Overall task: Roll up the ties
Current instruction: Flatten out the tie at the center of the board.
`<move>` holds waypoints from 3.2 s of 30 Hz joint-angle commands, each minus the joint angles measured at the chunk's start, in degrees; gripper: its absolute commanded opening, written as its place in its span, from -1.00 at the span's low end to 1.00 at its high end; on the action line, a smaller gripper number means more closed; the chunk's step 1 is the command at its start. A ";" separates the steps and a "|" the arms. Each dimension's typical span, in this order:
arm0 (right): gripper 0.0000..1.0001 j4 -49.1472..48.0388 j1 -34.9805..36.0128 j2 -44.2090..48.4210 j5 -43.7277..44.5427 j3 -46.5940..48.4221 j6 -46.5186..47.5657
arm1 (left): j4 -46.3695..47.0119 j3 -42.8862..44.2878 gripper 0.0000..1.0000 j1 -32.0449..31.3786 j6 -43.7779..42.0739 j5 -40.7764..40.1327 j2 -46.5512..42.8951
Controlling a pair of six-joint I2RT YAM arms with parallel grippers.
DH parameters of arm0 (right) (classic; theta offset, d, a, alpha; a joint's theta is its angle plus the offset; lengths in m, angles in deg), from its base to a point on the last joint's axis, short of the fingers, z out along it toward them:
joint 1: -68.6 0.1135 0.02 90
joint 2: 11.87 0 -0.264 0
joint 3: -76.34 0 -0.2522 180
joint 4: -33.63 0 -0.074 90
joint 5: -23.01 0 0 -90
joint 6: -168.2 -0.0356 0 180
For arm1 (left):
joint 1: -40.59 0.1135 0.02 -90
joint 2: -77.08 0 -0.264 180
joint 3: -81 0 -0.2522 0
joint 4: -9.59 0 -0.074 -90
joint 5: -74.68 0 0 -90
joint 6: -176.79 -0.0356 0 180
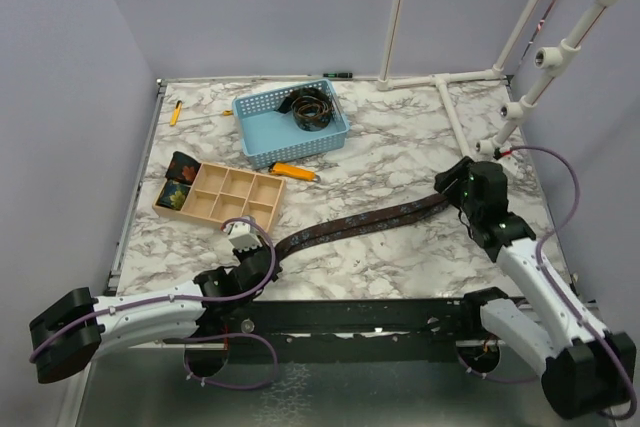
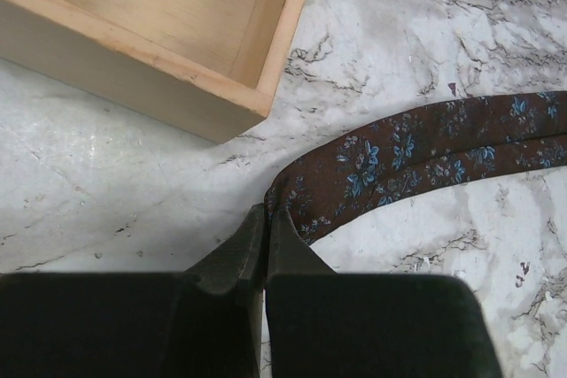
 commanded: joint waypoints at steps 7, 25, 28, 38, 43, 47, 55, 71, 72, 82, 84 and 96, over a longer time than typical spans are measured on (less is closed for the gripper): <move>0.83 1.17 -1.94 -7.03 10.62 -3.30 -17.43 | -0.63 -0.96 -1.00 -0.38 0.14 0.78 -1.75; 0.62 -1.43 -10.83 -35.11 15.55 6.17 -20.37 | -3.15 -1.82 -1.00 -0.47 1.44 2.67 -6.45; -0.22 -11.24 -11.56 -33.71 12.16 2.53 -16.04 | -3.17 -2.00 -1.00 -0.48 1.56 2.58 -6.92; -0.95 -24.72 -11.62 10.49 5.00 -11.89 9.67 | -0.39 -1.91 -1.00 -0.54 0.31 3.18 -3.62; -0.89 -7.89 -11.62 22.24 13.84 -13.57 4.03 | 2.55 -0.86 -1.00 -0.82 -1.00 4.06 1.91; 0.84 6.16 -11.61 23.98 18.64 -15.53 -6.44 | 5.02 -0.24 -1.00 -0.82 -0.53 4.89 6.80; 0.99 6.52 -11.62 20.85 13.45 -14.83 -12.46 | 6.59 -3.21 -1.00 -0.83 5.20 6.10 8.79; 0.54 -6.43 -3.73 -0.07 -23.51 -10.96 -0.23 | -15.34 8.11 -1.00 -0.80 4.72 1.16 4.05; 0.50 -6.66 0.02 -1.43 -21.63 -10.41 0.16 | -16.78 9.33 -1.00 -0.80 4.50 1.25 4.72; -0.12 -6.35 9.57 -19.99 -10.01 -5.06 0.95 | -22.42 22.85 -1.00 0.33 -6.45 12.27 15.31; -0.16 -5.59 9.55 -20.42 -7.70 -6.06 0.44 | -22.94 23.95 -1.00 2.07 -7.97 14.75 15.96; 0.11 -5.84 9.93 -6.33 -12.81 -9.04 5.08 | -28.00 28.93 0.70 11.74 -10.76 18.07 16.61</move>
